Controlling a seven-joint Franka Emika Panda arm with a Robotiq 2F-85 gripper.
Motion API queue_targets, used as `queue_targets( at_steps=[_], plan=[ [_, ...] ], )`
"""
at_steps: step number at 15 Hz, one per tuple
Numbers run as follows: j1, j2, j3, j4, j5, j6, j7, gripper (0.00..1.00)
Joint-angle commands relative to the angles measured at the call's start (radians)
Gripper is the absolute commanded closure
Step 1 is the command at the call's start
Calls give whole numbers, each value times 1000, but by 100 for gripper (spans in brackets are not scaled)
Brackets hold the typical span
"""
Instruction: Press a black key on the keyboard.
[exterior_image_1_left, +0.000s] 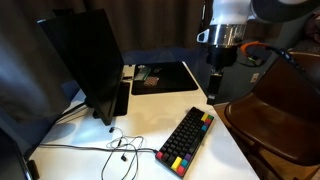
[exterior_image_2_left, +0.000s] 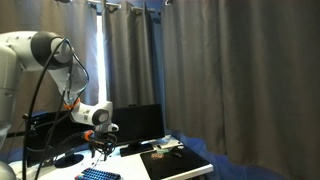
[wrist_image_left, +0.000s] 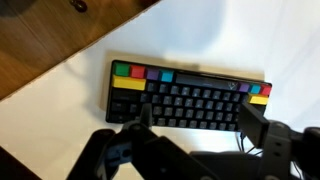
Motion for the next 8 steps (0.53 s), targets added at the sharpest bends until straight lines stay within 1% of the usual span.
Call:
queue_targets(
  at_steps=[1, 3, 5, 8],
  plan=[
    [10, 163, -5, 114, -30, 50, 59, 44],
    [20, 224, -12, 161, -46, 60, 86, 58],
    [31, 276, -22, 206, -62, 62, 114, 70],
    [38, 334, -29, 262, -70, 60, 120, 93]
  ],
)
